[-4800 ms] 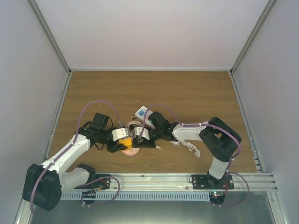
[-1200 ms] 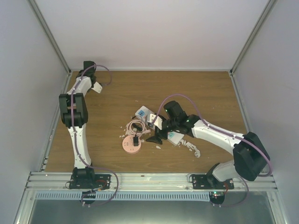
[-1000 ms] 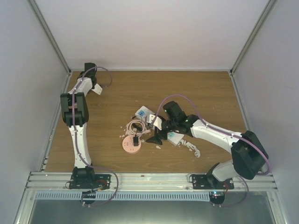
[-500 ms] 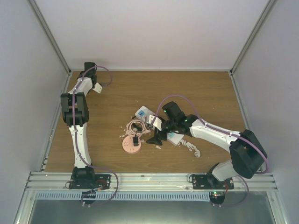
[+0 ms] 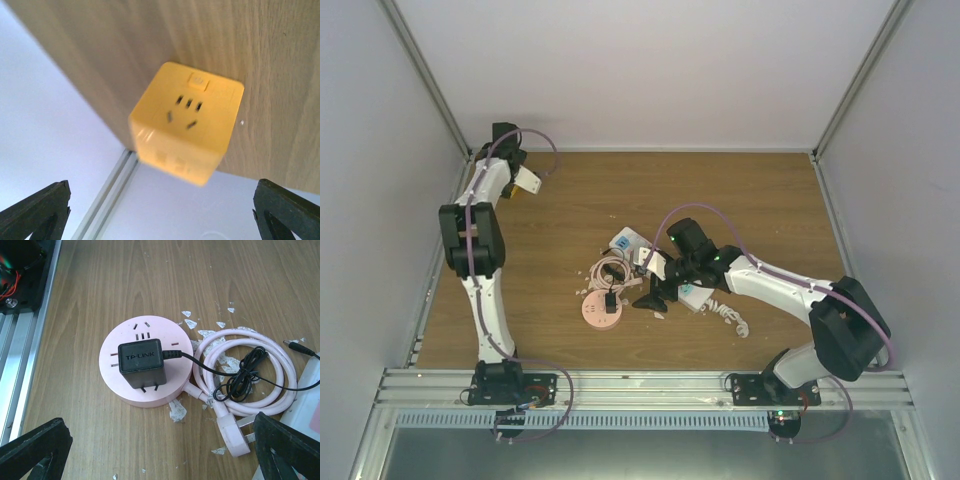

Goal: Pull the plug off the socket

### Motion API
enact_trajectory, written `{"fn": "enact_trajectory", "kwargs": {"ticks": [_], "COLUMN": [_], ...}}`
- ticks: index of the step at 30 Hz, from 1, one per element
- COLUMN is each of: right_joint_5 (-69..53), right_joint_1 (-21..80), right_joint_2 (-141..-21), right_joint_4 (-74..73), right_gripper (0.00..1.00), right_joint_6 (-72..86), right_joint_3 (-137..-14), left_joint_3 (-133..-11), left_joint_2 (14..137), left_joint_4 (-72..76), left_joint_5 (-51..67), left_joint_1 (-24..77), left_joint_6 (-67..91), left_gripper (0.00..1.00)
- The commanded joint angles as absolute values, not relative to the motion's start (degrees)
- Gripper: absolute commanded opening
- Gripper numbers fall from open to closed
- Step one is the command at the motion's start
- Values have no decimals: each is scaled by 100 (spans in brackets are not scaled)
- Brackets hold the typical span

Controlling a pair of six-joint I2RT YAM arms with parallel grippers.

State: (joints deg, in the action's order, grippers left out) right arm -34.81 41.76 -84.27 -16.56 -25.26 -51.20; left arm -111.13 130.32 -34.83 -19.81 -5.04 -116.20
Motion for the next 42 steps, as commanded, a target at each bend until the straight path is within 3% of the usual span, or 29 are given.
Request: {"fn": "enact_trajectory", "kwargs": {"ticks": [1, 17, 27, 33, 42], "right_joint_5": [-3476, -3476, -3635, -3674, -3590], "right_joint_1": [4126, 4130, 4138, 4185, 4390], "right_joint_2": [-8311, -8078, -8043, -8113, -8515], "right_joint_4": [-1638, -1553, -1428, -1387, -1256], "right_gripper": [100, 100, 100, 100, 97], "right_joint_6": [-2606, -2593, -2699, -2930, -3187], "right_joint_3": [-5188, -5108, -4989, -4953, -5084], "left_joint_3": [-10948, -9929, -8038, -7346, -5470], "left_joint_2": [12070, 9492, 7555, 7091, 6375], "left_joint_4": [-4041, -5064, -3745, -4577, -4723], "left_joint_5": [-1119, 1780, 3782, 4356, 4207], "left_joint_1": [-551, -525, -499, -244, 375], "left_joint_6": [-10801, -7575, -4623, -4809, -4972], "left_gripper": [99, 99, 99, 99, 99]}}
